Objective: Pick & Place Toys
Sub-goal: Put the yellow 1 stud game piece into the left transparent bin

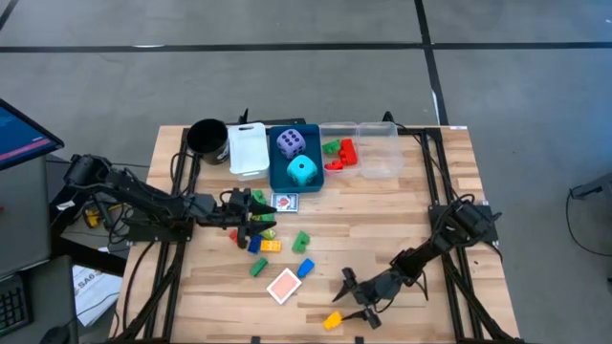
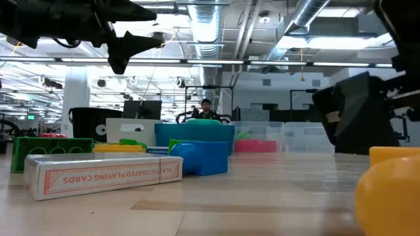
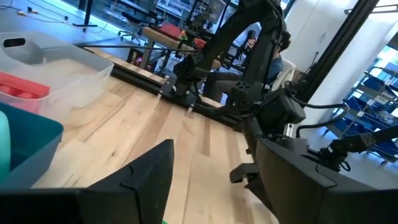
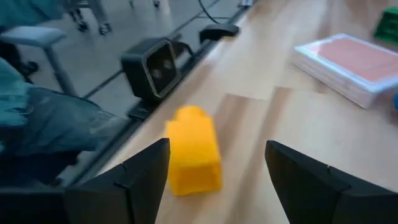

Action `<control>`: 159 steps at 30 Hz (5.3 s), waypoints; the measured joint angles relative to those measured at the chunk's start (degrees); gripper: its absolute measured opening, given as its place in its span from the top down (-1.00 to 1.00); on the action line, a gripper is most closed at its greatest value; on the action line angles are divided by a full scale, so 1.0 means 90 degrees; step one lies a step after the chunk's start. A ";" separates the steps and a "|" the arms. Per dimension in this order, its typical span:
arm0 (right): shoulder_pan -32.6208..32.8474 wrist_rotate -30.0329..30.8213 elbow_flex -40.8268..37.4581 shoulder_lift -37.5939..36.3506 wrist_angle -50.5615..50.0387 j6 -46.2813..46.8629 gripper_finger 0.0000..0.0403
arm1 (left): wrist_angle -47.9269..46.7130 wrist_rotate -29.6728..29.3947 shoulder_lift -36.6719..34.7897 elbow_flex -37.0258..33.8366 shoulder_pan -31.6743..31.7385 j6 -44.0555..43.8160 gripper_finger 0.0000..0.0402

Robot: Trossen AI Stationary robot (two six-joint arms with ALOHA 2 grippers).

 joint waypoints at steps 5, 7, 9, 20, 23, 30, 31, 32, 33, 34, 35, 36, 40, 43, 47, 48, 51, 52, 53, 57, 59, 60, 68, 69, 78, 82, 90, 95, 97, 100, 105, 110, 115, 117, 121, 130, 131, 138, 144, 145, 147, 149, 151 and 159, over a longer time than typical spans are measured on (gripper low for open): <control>0.0000 -0.0361 0.0054 -0.0003 -0.0009 0.0024 -0.29 | -0.0045 -0.0005 0.0000 0.0000 0.0002 0.0004 -0.11; 0.0000 -0.0460 0.0056 -0.0003 -0.0017 0.0103 -0.29 | -0.0056 -0.0005 0.0000 0.0000 0.0001 0.0007 -0.11; 0.0000 -0.0506 0.0056 -0.0003 -0.0033 0.0129 -0.29 | -0.0056 -0.0004 0.0000 0.0000 0.0002 0.0007 -0.11; -0.0005 -0.0331 0.0059 -0.0005 -0.0694 0.0307 -0.29 | -0.0056 -0.0007 0.0000 0.0000 0.0002 0.0009 -0.11; -0.0001 -0.0276 0.0062 -0.0005 -0.0707 0.0318 -0.29 | -0.0056 -0.0007 0.0002 0.0000 0.0002 0.0012 -0.11; 0.0002 -0.0305 0.0493 -0.0012 -0.1426 0.0278 -0.29 | -0.0056 -0.0007 0.0001 0.0000 0.0002 0.0012 -0.11; 0.0005 -0.0361 0.0596 -0.0012 -0.1639 0.0264 -0.29 | -0.0056 -0.0007 0.0000 0.0000 0.0002 0.0013 -0.11; 0.0005 -0.0384 0.0694 -0.0012 -0.1839 0.0260 -0.29 | -0.0056 -0.0007 0.0000 0.0000 0.0002 0.0012 -0.11; 0.0005 -0.0379 0.0784 -0.0012 -0.2002 0.0259 -0.29 | -0.0056 -0.0007 0.0000 0.0000 0.0002 0.0012 -0.11; 0.0005 -0.0383 0.0867 -0.0012 -0.2137 0.0260 -0.29 | -0.0056 -0.0007 0.0000 0.0000 0.0002 0.0012 -0.11; 0.0005 -0.0374 0.0924 -0.0013 -0.2243 0.0260 -0.29 | -0.0056 -0.0007 0.0002 0.0000 0.0002 0.0012 -0.11; 0.0003 -0.0357 0.0964 -0.0015 -0.2310 0.0260 -0.29 | -0.0056 -0.0007 0.0002 0.0000 0.0002 0.0012 -0.11; -0.0056 -0.0228 0.1020 -0.0015 -0.2352 0.0263 -0.29 | -0.0056 -0.0006 0.0002 0.0000 0.0002 0.0012 -0.11; -0.0122 -0.0216 0.1025 -0.0015 -0.2356 0.0399 -0.29 | -0.0056 -0.0005 0.0000 0.0000 0.0002 0.0010 -0.11; -0.0190 -0.0214 0.1025 -0.0015 -0.2391 0.0574 -0.29 | -0.0056 -0.0007 0.0000 0.0000 0.0002 0.0012 -0.11; -0.0205 -0.0214 0.1025 -0.0015 -0.2393 0.0621 -0.29 | -0.0056 -0.0005 0.0000 0.0000 0.0002 0.0012 -0.11; -0.0230 -0.0217 0.1025 -0.0015 -0.2390 0.0696 -0.29 | -0.0056 -0.0005 0.0000 0.0000 0.0002 0.0011 -0.11; -0.0235 -0.0219 0.1025 -0.0015 -0.2389 0.0703 -0.29 | -0.0056 -0.0005 0.0000 0.0000 0.0002 0.0012 -0.11; -0.0244 -0.0224 0.1025 -0.0015 -0.2385 0.0714 -0.28 | -0.0056 -0.0005 0.0000 0.0000 0.0002 0.0012 -0.11; -0.0250 -0.0231 0.1025 -0.0015 -0.2308 0.0805 -0.17 | -0.0057 -0.0005 0.0001 0.0000 0.0002 0.0012 -0.11; -0.0266 -0.0231 0.1025 -0.0015 -0.2257 0.0867 -0.07 | -0.0058 -0.0005 0.0001 0.0000 0.0002 0.0012 -0.11; -0.0270 -0.0231 0.1025 -0.0015 -0.2237 0.0867 0.00 | -0.0061 -0.0005 0.0000 0.0000 0.0002 0.0011 -0.11; -0.0345 -0.0234 0.1025 -0.0015 -0.2208 0.0877 0.54 | -0.0248 -0.0005 0.0002 0.0000 0.0002 0.0009 -0.11; -0.0345 -0.0230 0.1025 -0.0015 -0.2205 0.0877 0.58 | -0.0253 -0.0005 0.0002 0.0000 0.0004 0.0009 -0.11; -0.0345 -0.0221 0.1023 -0.0015 -0.2160 0.0874 0.81 | -0.0253 -0.0005 0.0002 0.0000 0.0003 0.0009 -0.11; -0.0392 -0.0217 0.1023 -0.0015 -0.2149 0.0860 0.93 | -0.0253 -0.0005 0.0002 0.0000 0.0003 0.0009 -0.11; -0.0669 -0.0445 0.1020 -0.0013 -0.1571 0.0757 0.86 | -0.0267 -0.0005 0.0002 0.0000 0.0005 0.0009 -0.11; -0.0863 -0.1082 0.1020 -0.0012 -0.1535 0.0844 0.54 | -0.0270 -0.0005 0.0002 0.0000 0.0002 0.0009 -0.11; -0.0905 -0.1258 0.1020 -0.0012 -0.1515 0.0954 0.37 | -0.0270 -0.0005 0.0002 0.0000 0.0002 0.0009 -0.11; -0.0921 -0.1444 0.1020 -0.0012 -0.1464 0.1196 0.08 | -0.0270 -0.0005 0.0002 0.0000 0.0002 0.0011 -0.11; -0.0806 -0.1552 0.1032 -0.0012 -0.1363 0.1409 -0.30 | -0.0272 -0.0005 0.0002 0.0000 0.0003 0.0009 -0.11; -0.0608 -0.1389 0.1217 -0.0012 -0.1489 0.1302 -0.37 | -0.0272 -0.0005 0.0002 0.0000 0.0004 0.0001 -0.11; -0.0455 -0.0936 0.1526 -0.0012 -0.1939 0.0909 -0.36 | -0.0272 -0.0005 0.0021 -0.0002 0.0005 -0.0003 -0.11; -0.0417 -0.0824 0.1635 -0.0012 -0.2119 0.0846 -0.36 | -0.0274 -0.0005 0.0021 -0.0002 0.0005 -0.0036 -0.11; -0.0342 -0.0487 0.1797 -0.0012 -0.2355 0.0882 -0.36 | -0.0274 -0.0005 0.0021 -0.0002 0.0005 -0.0045 -0.11; -0.0019 0.0559 0.1800 -0.0010 -0.2666 0.1668 -0.36 | -0.0272 -0.0005 0.0021 -0.0002 0.0005 -0.0054 -0.11; 0.0024 0.0671 0.1800 -0.0010 -0.2678 0.1747 -0.36 | -0.0272 -0.0004 0.0021 -0.0002 0.0004 -0.0054 -0.11; 0.0302 0.1368 0.1800 -0.0010 -0.2993 0.2539 -0.36 | -0.0293 0.0058 0.0020 -0.0002 0.0005 -0.0054 -0.11; 0.0506 0.1876 0.1800 -0.0010 -0.2978 0.2864 -0.36 | -0.0322 0.0455 0.0019 -0.0002 0.0005 -0.0056 -0.11; 0.0522 0.1950 0.1800 -0.0010 -0.2982 0.2917 -0.36 | -0.0321 0.0483 0.0019 -0.0002 0.0005 -0.0056 -0.11; 0.0554 0.1980 0.1800 -0.0010 -0.2981 0.2969 -0.36 | -0.0321 0.0505 0.0019 -0.0002 0.0005 -0.0056 -0.11; 0.0554 0.1991 0.1800 -0.0010 -0.2976 0.2977 -0.36 | -0.0321 0.0505 0.0019 -0.0002 0.0005 -0.0056 -0.11; 0.0551 0.1996 0.1800 -0.0010 -0.2967 0.3007 -0.36 | -0.0321 0.0505 0.0019 -0.0002 0.0005 -0.0056 -0.11; 0.0607 0.1978 0.1800 -0.0010 -0.2964 0.3038 -0.36 | -0.0321 0.0503 0.0019 -0.0002 0.0005 -0.0155 -0.11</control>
